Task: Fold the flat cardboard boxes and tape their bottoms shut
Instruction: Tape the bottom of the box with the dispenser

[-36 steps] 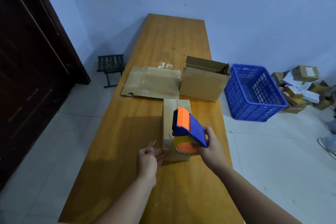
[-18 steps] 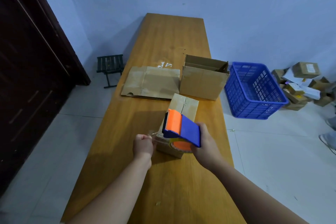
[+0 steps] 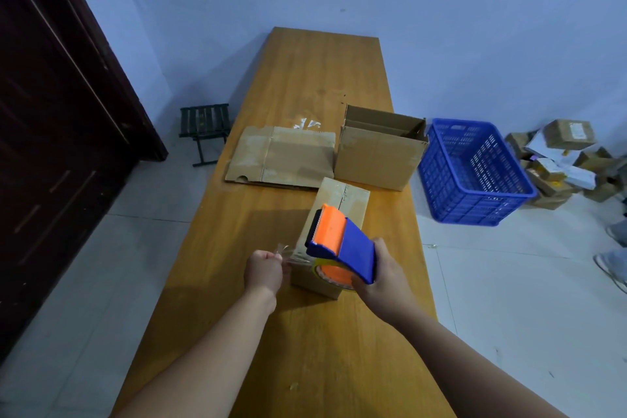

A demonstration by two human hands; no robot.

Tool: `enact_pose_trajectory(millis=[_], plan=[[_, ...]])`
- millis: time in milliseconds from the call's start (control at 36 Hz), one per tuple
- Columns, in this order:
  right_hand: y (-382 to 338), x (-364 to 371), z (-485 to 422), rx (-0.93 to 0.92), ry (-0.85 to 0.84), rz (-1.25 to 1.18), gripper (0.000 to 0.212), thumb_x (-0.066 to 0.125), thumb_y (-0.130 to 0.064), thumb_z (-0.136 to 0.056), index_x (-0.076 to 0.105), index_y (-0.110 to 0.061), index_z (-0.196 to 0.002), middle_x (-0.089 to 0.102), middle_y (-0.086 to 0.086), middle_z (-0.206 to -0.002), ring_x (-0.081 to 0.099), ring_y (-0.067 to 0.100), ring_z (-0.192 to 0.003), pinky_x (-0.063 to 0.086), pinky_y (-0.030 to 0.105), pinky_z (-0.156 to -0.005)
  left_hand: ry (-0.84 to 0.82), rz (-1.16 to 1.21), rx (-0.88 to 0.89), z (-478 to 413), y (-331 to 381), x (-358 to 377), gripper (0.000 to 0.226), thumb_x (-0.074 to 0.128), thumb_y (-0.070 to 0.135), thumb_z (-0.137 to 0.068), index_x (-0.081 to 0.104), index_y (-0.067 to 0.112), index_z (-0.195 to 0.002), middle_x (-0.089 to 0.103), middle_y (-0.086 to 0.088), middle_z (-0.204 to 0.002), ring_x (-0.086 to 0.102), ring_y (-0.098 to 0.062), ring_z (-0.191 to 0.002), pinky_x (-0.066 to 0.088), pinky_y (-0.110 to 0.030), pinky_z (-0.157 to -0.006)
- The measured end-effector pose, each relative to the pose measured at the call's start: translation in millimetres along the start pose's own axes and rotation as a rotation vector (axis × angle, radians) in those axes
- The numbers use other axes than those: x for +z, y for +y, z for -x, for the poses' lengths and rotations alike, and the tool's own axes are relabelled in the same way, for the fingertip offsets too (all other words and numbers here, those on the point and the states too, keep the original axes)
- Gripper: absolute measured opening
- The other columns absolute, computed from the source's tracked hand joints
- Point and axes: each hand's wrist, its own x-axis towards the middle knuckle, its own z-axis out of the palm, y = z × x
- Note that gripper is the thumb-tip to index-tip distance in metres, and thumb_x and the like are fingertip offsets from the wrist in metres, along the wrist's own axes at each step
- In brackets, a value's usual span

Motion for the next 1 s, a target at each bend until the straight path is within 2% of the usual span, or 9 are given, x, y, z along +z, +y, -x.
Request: enact_pose_trajectory(millis=[167,278,417,583,722,806,861,944,1000], plan=[[-2.9,4.3,0.3,0.016,0.012,0.009,0.038,0.072,-0.033,-0.082,0.041,-0.029,-0.104,0.056,-0.013,-0.098,0.057,-0.004,-0.09,0.046,0.012,-0.062,-0.023,0.017,-0.022,-0.5,1.5,-1.6,0.012,0.048,0.012,-0.096,0.054,0.013,-0.107,0.061,-0.01,-0.104,0.06,-0.026,-0.099,0.051,-0.045,-0.091],[-6.3,4.9,0.3,0.031,0.015,-0.002,0.037,0.071,-0.032,-0.082,0.039,-0.031,-0.101,0.055,-0.013,-0.097,0.058,-0.001,-0.089,0.045,0.013,-0.061,-0.034,-0.001,-0.01,-1.2,-0.1,-2.1,0.008,0.049,0.011,-0.095,0.054,0.016,-0.092,0.062,-0.009,-0.099,0.061,-0.025,-0.095,0.053,-0.041,-0.088],[-8.7,7.7,-0.5,0.066,0.046,-0.034,0.037,0.071,-0.029,-0.084,0.041,-0.025,-0.106,0.054,-0.013,-0.097,0.058,0.004,-0.089,0.044,0.014,-0.062,-0.034,-0.023,-0.026,-3.6,0.0,-0.5,0.007,0.051,0.01,-0.094,0.055,0.015,-0.091,0.062,-0.009,-0.096,0.061,-0.025,-0.093,0.053,-0.041,-0.088],[-10.5,12.0,1.1,0.097,0.068,-0.052,0.036,0.069,-0.023,-0.085,0.039,-0.027,-0.103,0.052,-0.013,-0.095,0.057,0.006,-0.088,0.044,0.015,-0.061,-0.078,0.086,-0.141,-10.9,-0.7,-3.9,0.006,0.056,0.006,-0.091,0.061,0.005,-0.095,0.064,-0.013,-0.093,0.061,-0.025,-0.086,0.053,-0.037,-0.08],[-11.8,10.5,-0.5,0.099,0.056,-0.051,0.036,0.07,-0.027,-0.084,0.038,-0.029,-0.102,0.053,-0.013,-0.096,0.058,0.005,-0.089,0.045,0.015,-0.061,-0.198,0.281,-0.33,-10.4,2.7,-8.8,0.004,0.057,0.002,-0.09,0.061,0.001,-0.091,0.058,-0.012,-0.084,0.055,-0.018,-0.072,0.047,-0.025,-0.056],[-10.9,11.3,-1.0,0.1,0.064,-0.049,0.037,0.07,-0.028,-0.084,0.039,-0.029,-0.102,0.054,-0.012,-0.096,0.059,0.006,-0.089,0.046,0.015,-0.062,-0.245,0.342,-0.426,-9.3,1.3,-11.0,0.006,0.053,0.0,-0.09,0.058,0.002,-0.088,0.056,-0.012,-0.08,0.054,-0.018,-0.068,0.045,-0.024,-0.056],[-11.0,11.5,-2.0,0.101,0.066,-0.047,0.037,0.071,-0.027,-0.084,0.039,-0.028,-0.103,0.055,-0.012,-0.096,0.059,0.006,-0.089,0.046,0.015,-0.061,-0.2,0.248,-0.447,-9.6,-9.3,-8.4,0.008,0.05,0.001,-0.091,0.057,0.001,-0.087,0.054,-0.013,-0.078,0.053,-0.02,-0.067,0.046,-0.025,-0.056],[-10.5,10.7,-3.8,0.111,0.058,-0.04,0.039,0.072,-0.024,-0.084,0.038,-0.027,-0.103,0.054,-0.012,-0.096,0.059,0.007,-0.088,0.047,0.016,-0.062,-0.051,0.02,-0.341,-3.6,-30.1,0.1,0.01,0.046,0.002,-0.092,0.055,0.005,-0.094,0.055,-0.012,-0.086,0.056,-0.024,-0.076,0.048,-0.032,-0.068],[-10.1,9.7,-4.0,0.112,0.053,-0.031,0.039,0.071,-0.023,-0.084,0.038,-0.027,-0.104,0.053,-0.012,-0.095,0.059,0.007,-0.087,0.046,0.015,-0.061,0.08,-0.139,-0.089,3.7,-35.9,-0.4,0.023,0.045,0.002,-0.094,0.052,0.011,-0.114,0.057,-0.009,-0.105,0.057,-0.027,-0.099,0.047,-0.035,-0.082]])
